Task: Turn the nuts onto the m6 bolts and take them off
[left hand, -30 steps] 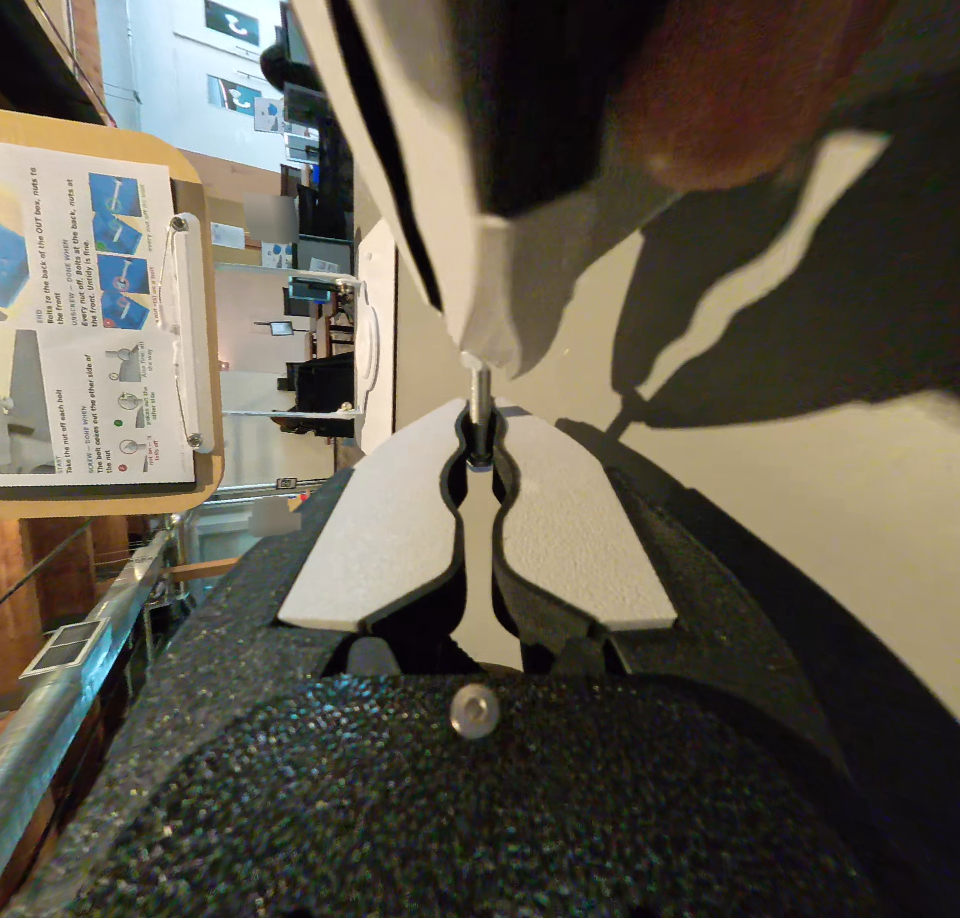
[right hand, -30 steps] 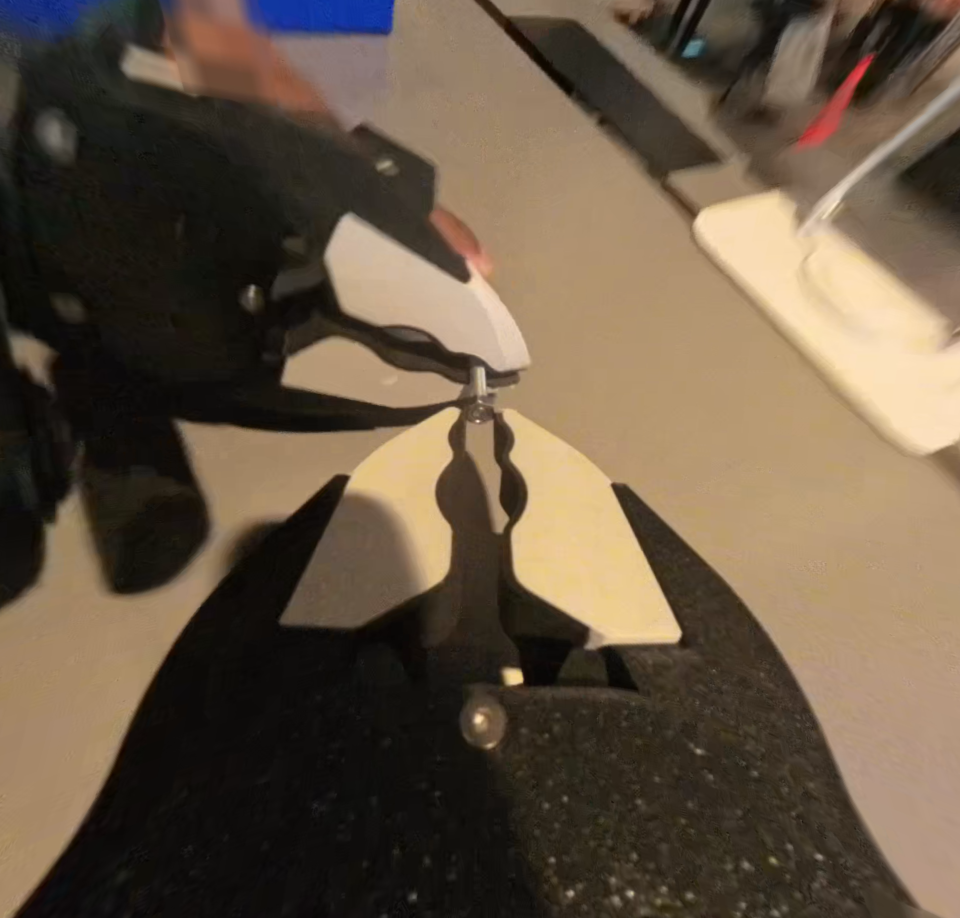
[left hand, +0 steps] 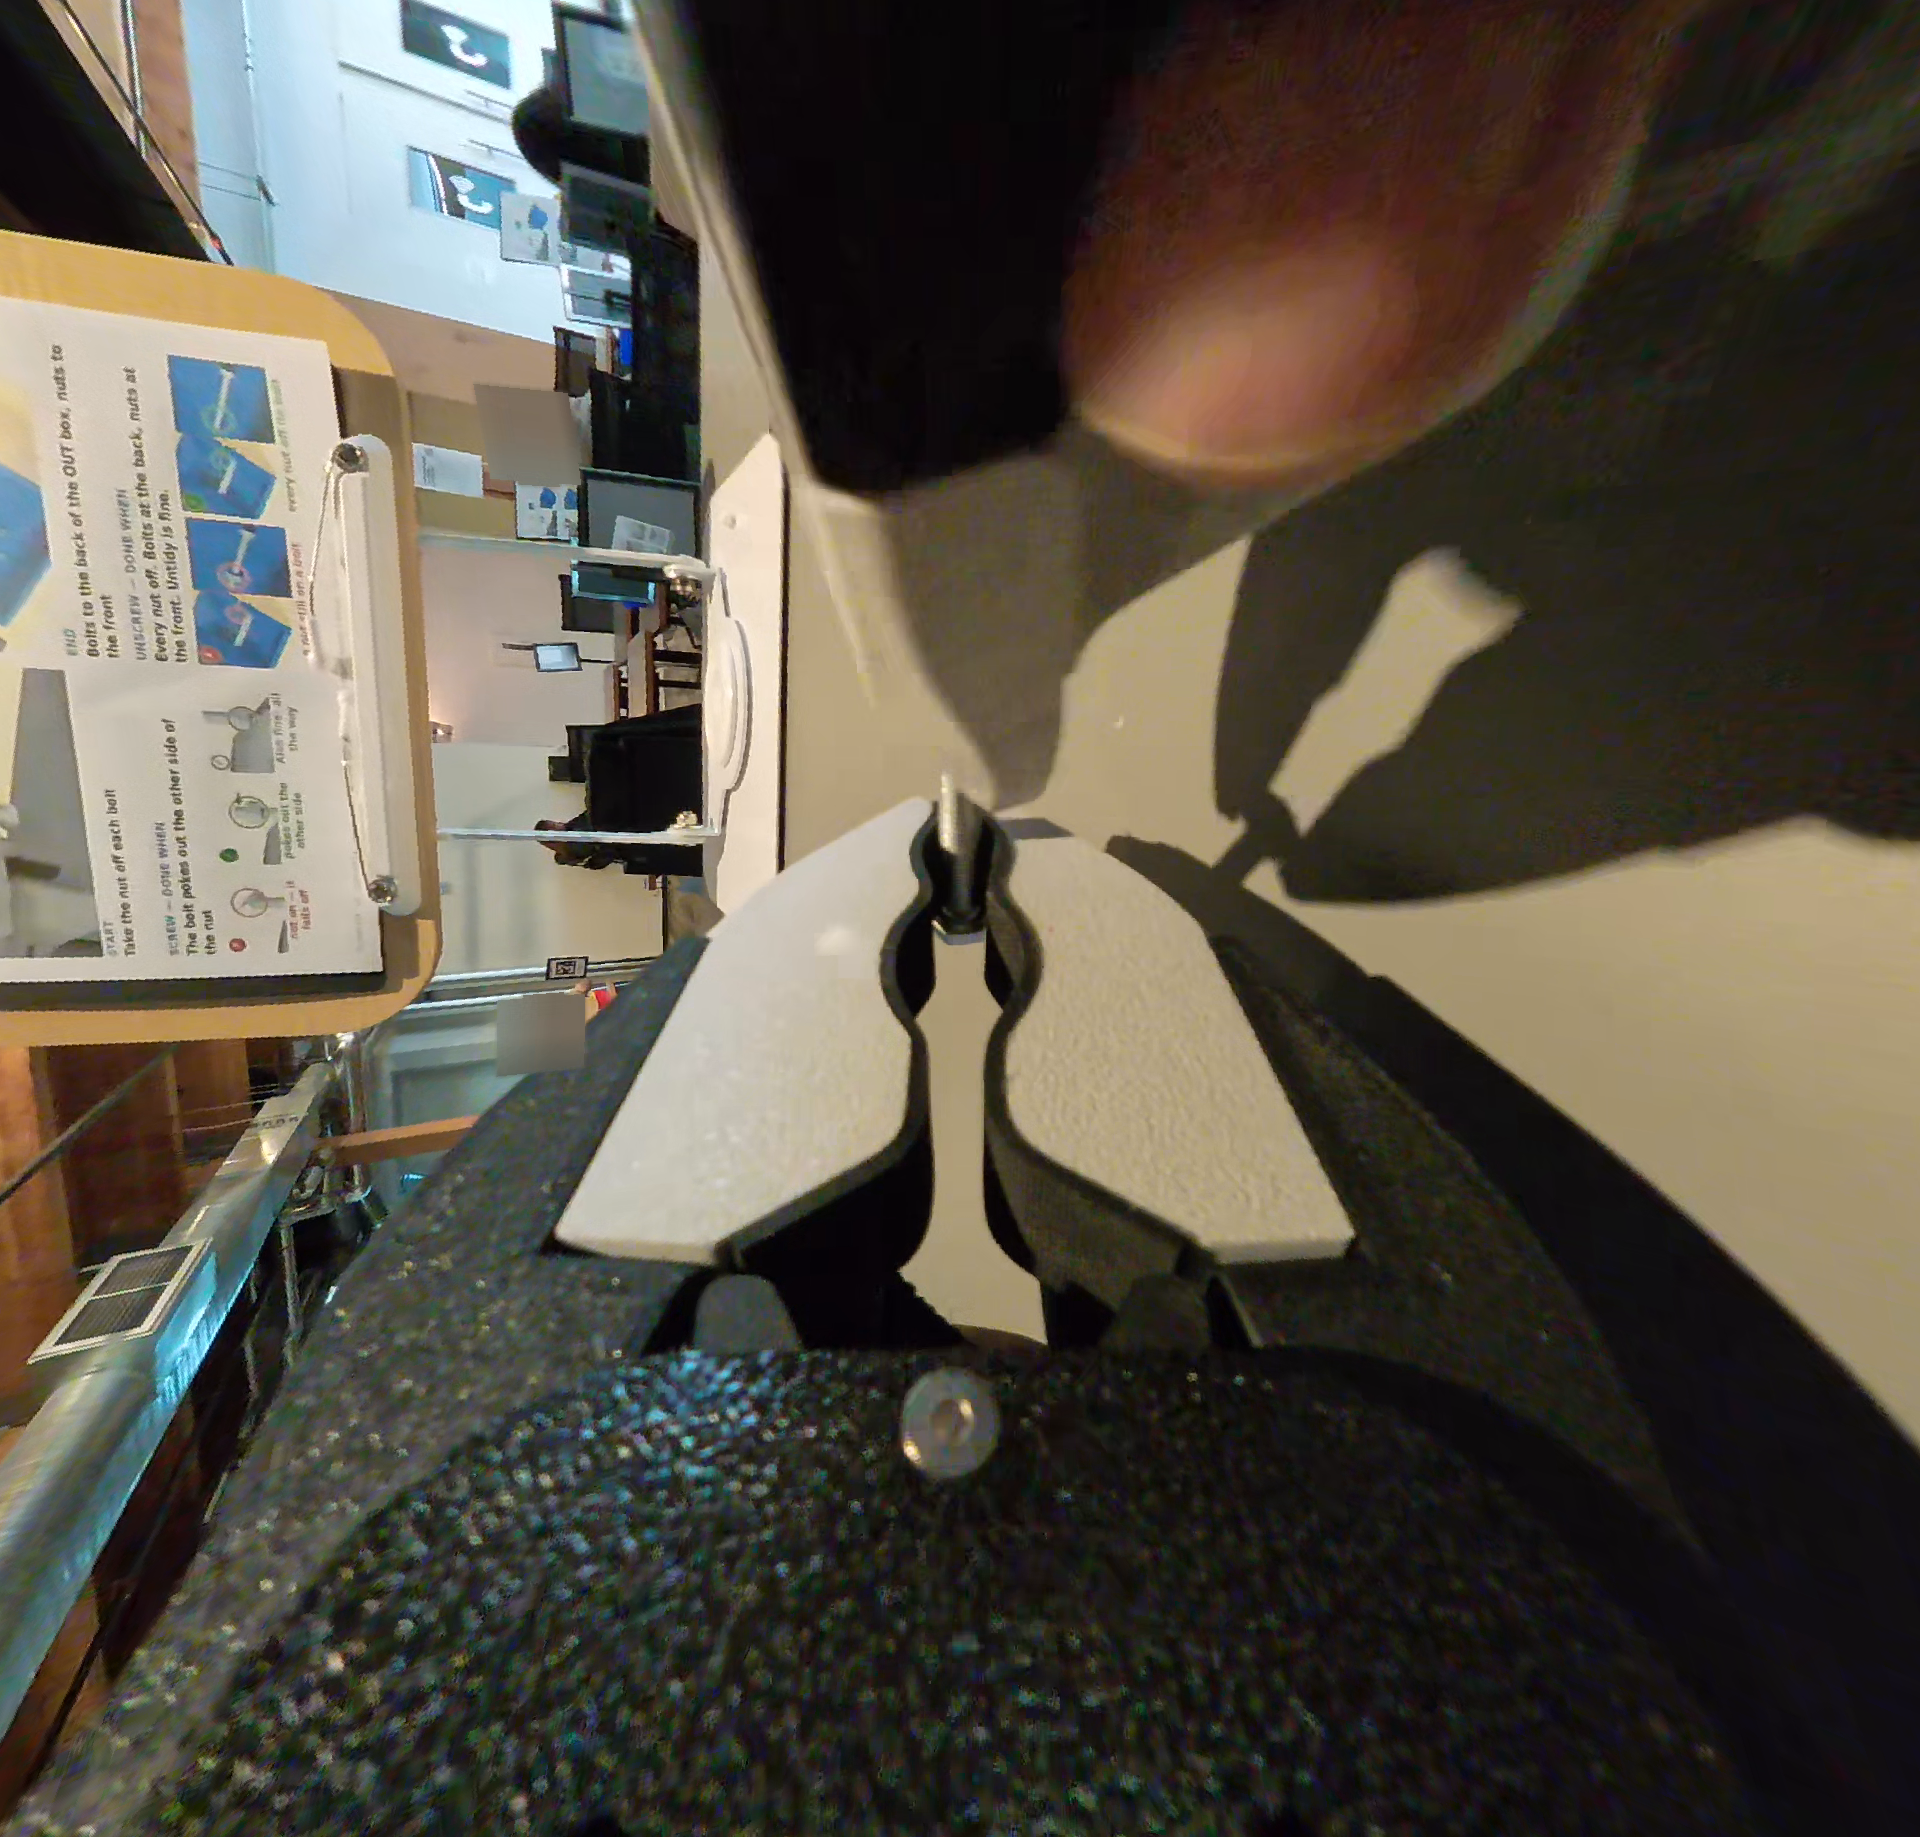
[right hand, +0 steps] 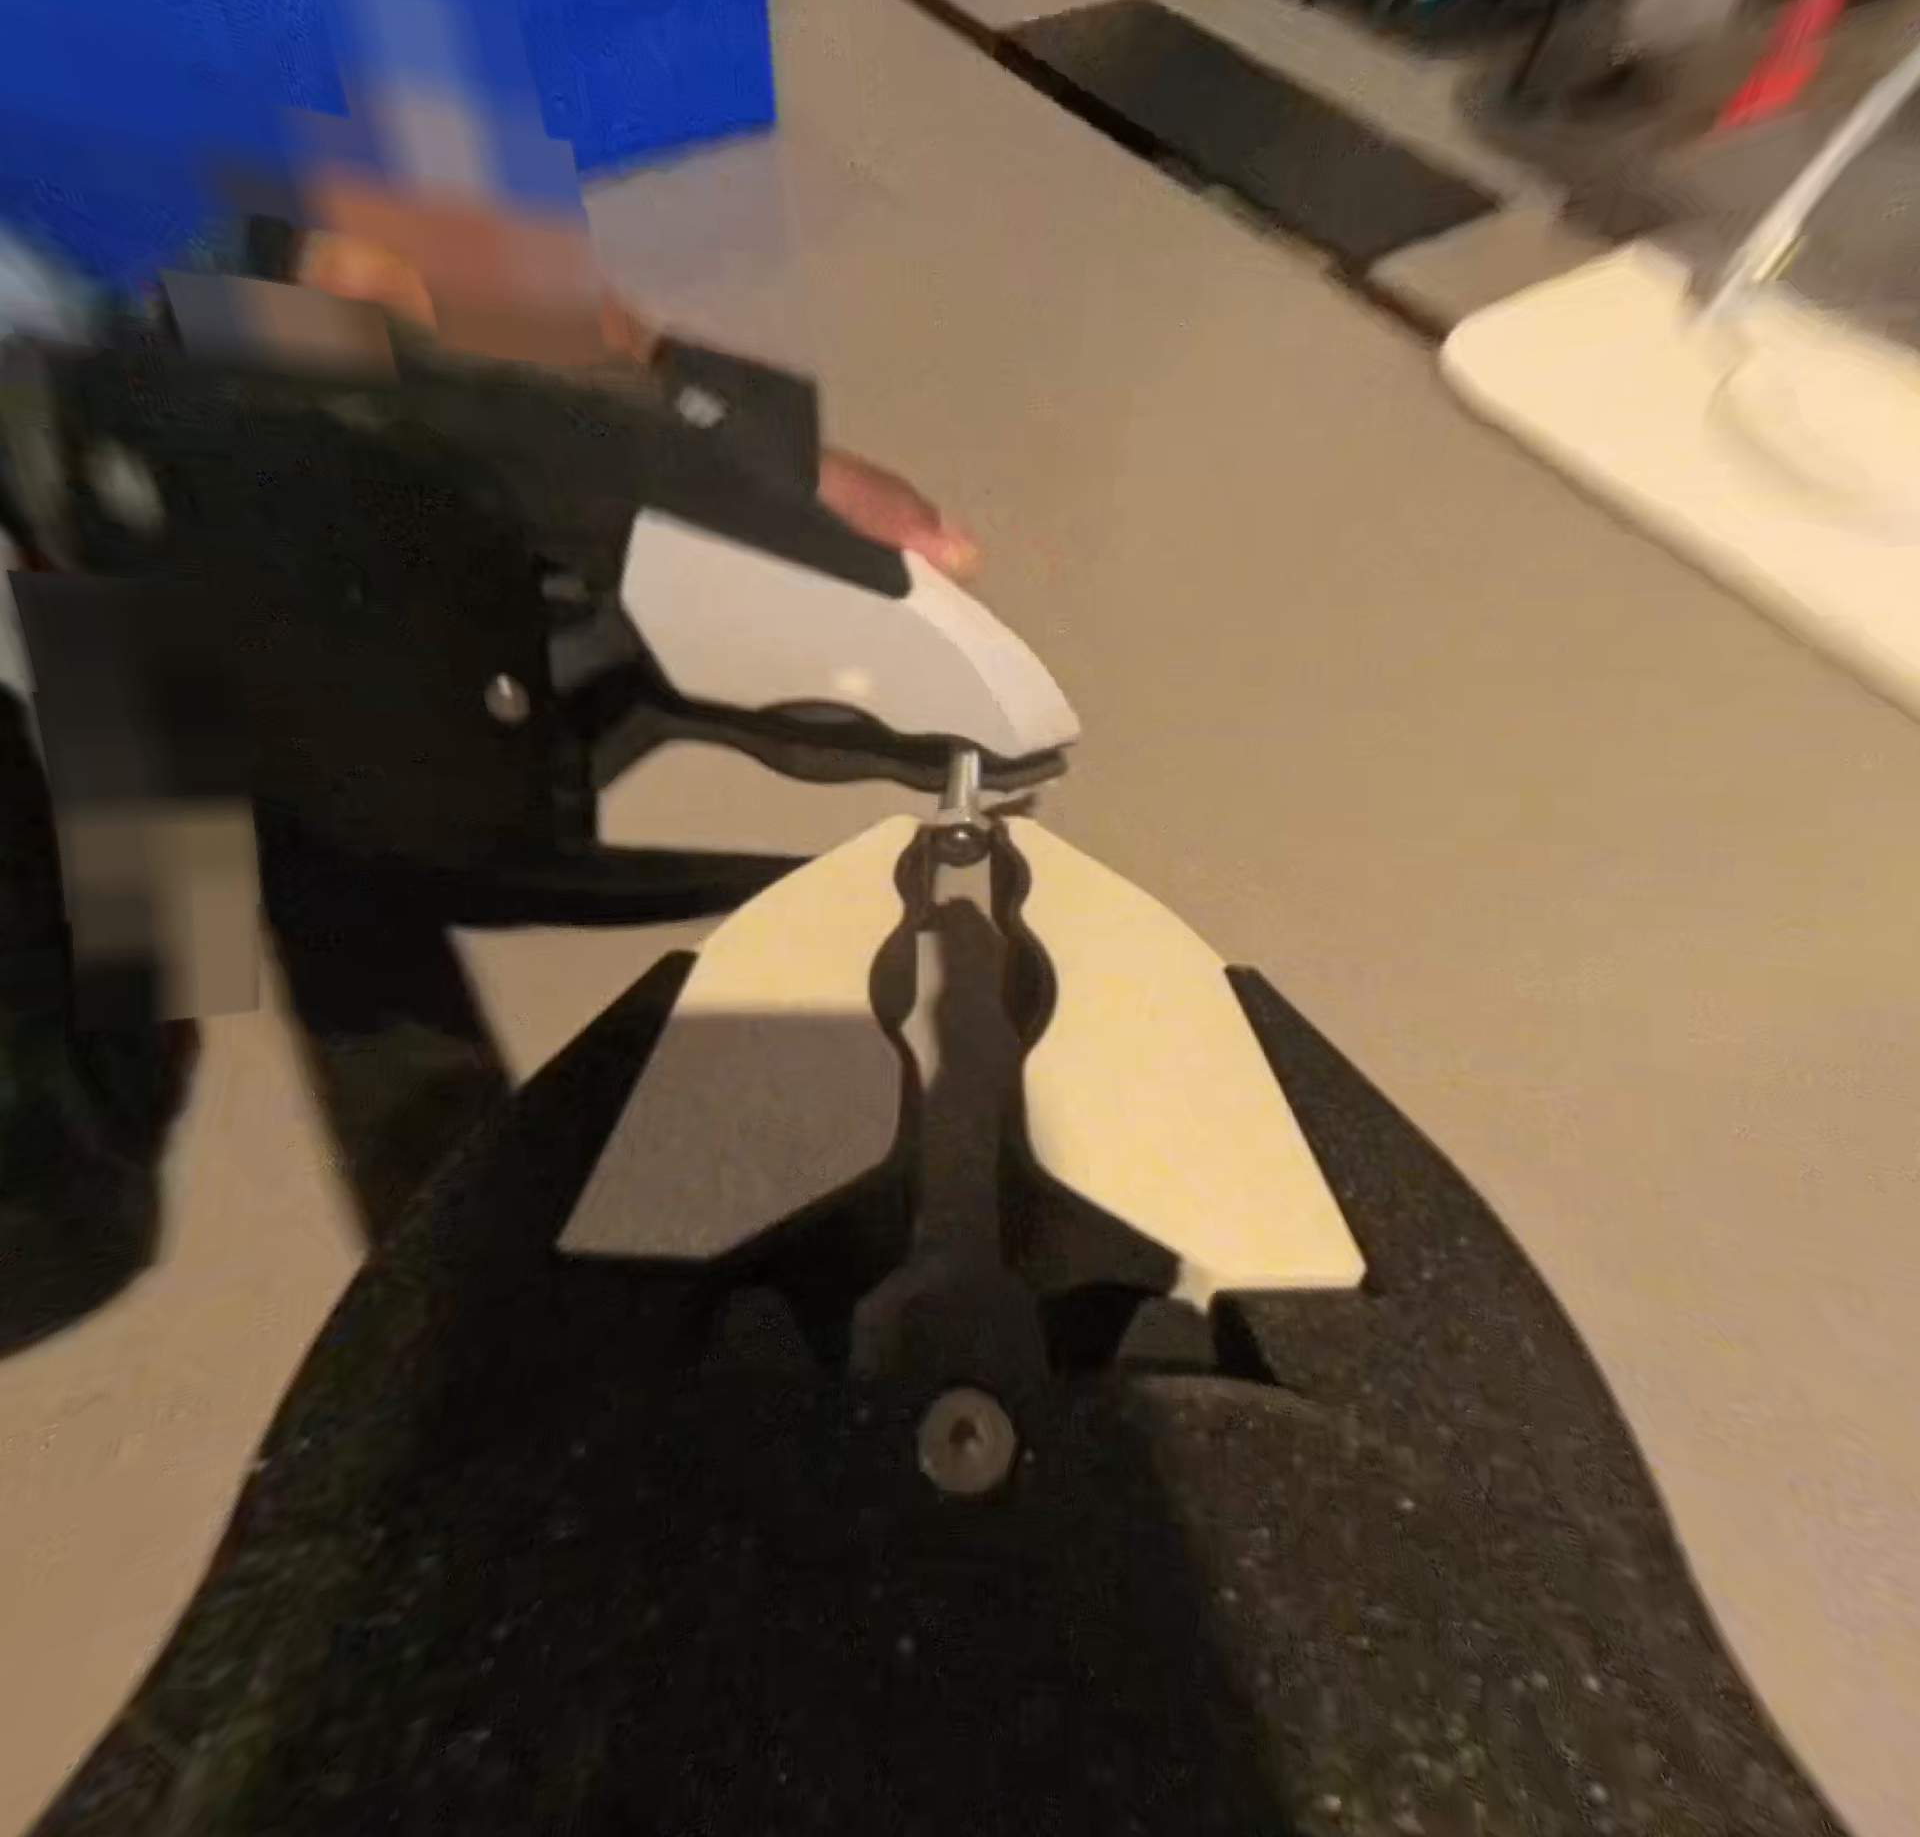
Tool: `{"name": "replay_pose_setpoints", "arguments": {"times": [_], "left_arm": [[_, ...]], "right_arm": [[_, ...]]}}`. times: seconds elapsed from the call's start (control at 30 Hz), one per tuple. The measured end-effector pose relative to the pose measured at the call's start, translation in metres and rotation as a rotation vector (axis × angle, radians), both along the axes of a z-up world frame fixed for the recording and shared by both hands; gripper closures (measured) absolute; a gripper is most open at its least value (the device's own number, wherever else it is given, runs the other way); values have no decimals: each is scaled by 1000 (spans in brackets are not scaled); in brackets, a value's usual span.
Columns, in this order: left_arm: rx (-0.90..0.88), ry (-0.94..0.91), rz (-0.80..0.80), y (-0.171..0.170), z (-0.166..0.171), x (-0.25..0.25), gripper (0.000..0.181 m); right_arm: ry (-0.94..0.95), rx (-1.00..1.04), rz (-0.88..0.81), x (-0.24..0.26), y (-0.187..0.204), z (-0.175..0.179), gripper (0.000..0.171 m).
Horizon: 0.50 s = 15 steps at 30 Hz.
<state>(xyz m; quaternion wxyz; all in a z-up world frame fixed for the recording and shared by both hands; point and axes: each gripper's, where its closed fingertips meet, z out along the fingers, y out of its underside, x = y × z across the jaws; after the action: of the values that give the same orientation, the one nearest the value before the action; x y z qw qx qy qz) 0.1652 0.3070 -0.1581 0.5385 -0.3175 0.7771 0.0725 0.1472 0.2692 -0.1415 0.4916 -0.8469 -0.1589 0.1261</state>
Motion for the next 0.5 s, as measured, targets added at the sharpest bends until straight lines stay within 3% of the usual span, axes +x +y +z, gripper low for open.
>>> {"name": "replay_pose_setpoints", "arguments": {"times": [0.03,0.1,0.2,0.3,0.43,0.5], "left_arm": [[-4,-2,-1,0,0,0,177],[-13,-6,-2,-1,0,0,177],[-20,-9,1,-1,0,1,177],[-26,-10,5,1,0,0,177],[-29,-13,6,1,1,0,177],[-26,-10,3,0,0,0,177]], "right_arm": [[147,-42,-6,-2,-1,2,161],[290,-86,10,0,-2,2,160],[220,-28,74,3,-1,6,156],[-50,103,120,8,0,10,144],[-531,265,170,11,-1,7,142],[-644,305,183,9,-1,5,142]]}}
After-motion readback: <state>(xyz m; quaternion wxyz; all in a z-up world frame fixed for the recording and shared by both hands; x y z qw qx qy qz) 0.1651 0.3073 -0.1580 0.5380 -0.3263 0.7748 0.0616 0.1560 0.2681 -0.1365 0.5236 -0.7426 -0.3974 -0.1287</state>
